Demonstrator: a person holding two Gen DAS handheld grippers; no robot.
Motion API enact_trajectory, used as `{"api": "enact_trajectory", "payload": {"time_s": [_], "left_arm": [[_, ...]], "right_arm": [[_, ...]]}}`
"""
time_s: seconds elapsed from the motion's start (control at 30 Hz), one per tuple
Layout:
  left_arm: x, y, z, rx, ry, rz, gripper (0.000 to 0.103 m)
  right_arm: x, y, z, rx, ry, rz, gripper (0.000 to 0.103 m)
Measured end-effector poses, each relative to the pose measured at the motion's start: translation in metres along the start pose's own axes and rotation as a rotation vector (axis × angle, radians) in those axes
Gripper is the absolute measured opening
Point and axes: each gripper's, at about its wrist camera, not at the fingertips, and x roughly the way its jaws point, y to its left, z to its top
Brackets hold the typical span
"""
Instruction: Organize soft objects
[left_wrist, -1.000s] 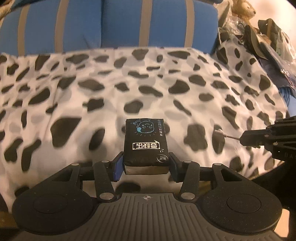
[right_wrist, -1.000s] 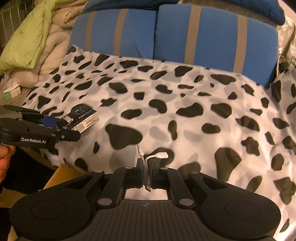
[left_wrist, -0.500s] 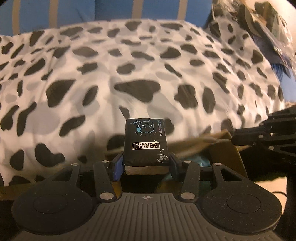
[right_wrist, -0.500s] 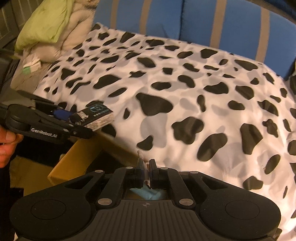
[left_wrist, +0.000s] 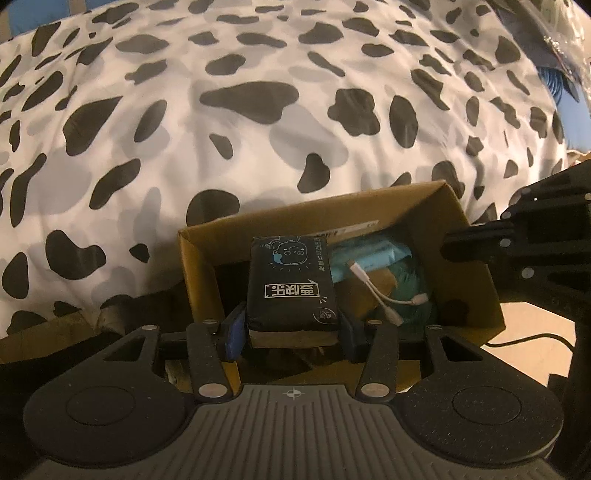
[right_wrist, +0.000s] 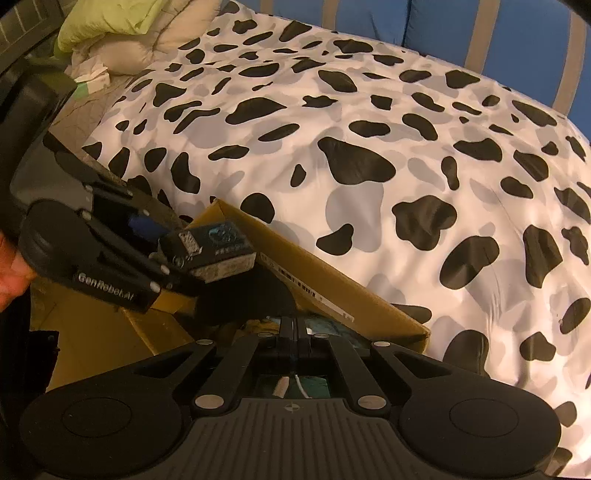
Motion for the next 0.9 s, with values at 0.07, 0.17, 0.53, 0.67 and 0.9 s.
{"api": "enact_trajectory", "payload": {"time_s": [0.07,0.17,0.53,0.67,0.9], "left_arm": [[0.001,0.000,0.001,-0.003,0.010,-0.001,0.048],[0.004,-0.002,0.002,0.000,0.029,0.001,0.049],[0.011,-0.008,0.002,0.028,0.067,-0.011,0.085],[0.010,-0.007,0.001,0.014,0.063,-0.005,0.096],[0.009,0.000,0.004,-0.026,0.072,0.025,0.103]], "right_arm": [[0.003,0.001,-0.001,-0.005,0.020,-0.001,0.003],[0.007,0.004,-0.003,-0.024,0.049,0.001,0.003],[0.020,0.009,-0.006,-0.060,0.141,-0.044,0.098],[0.024,0.010,-0.008,-0.063,0.170,-0.073,0.101],[0.025,-0.001,-0.009,0.001,0.208,-0.126,0.103]]}}
